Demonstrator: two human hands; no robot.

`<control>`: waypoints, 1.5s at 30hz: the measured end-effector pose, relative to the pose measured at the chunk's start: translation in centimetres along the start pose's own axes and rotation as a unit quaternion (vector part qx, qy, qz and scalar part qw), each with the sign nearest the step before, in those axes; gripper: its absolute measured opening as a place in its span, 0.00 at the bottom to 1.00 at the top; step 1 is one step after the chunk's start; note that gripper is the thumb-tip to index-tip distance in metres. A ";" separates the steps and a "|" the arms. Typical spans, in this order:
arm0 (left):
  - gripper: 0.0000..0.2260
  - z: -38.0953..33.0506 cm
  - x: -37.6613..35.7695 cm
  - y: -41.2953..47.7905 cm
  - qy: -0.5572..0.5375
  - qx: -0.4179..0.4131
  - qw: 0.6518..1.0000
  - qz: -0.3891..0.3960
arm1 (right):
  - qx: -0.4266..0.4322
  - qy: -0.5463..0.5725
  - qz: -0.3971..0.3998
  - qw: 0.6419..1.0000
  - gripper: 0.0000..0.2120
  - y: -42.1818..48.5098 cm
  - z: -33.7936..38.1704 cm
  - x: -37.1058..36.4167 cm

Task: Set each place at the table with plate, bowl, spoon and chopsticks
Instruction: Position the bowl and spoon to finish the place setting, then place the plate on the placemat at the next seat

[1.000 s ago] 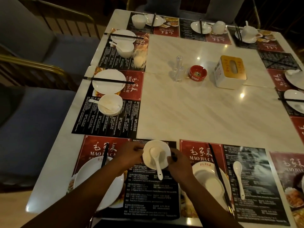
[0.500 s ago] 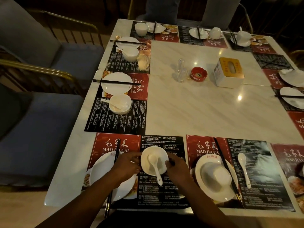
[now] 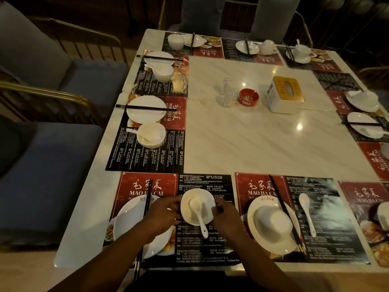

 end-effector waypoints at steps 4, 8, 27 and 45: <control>0.20 0.2 -0.1 0.4 0.009 -0.001 1.000 -0.013 | -0.027 0.002 0.000 1.000 0.17 -0.3 0.2 0.3; 0.15 0.2 -0.1 0.9 0.006 0.007 1.000 -0.025 | -0.095 -0.005 0.030 0.995 0.13 -1.3 0.0 1.2; 0.16 0.2 -0.3 1.6 0.019 0.004 0.999 -0.039 | -0.222 0.189 0.110 0.950 0.24 -5.3 -0.4 0.3; 0.15 0.1 -0.3 1.0 0.006 0.002 0.999 -0.041 | -0.128 0.102 0.001 0.987 0.14 -0.9 -1.9 1.3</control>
Point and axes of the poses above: each hand's wrist, its own y-axis towards the middle knuckle, its own x-axis out of the back of the hand, z = x × y, the point moved 3 cm from there along y, towards the middle knuckle, and after that the axes turned 11 degrees about -z, right-handed, at the moved point
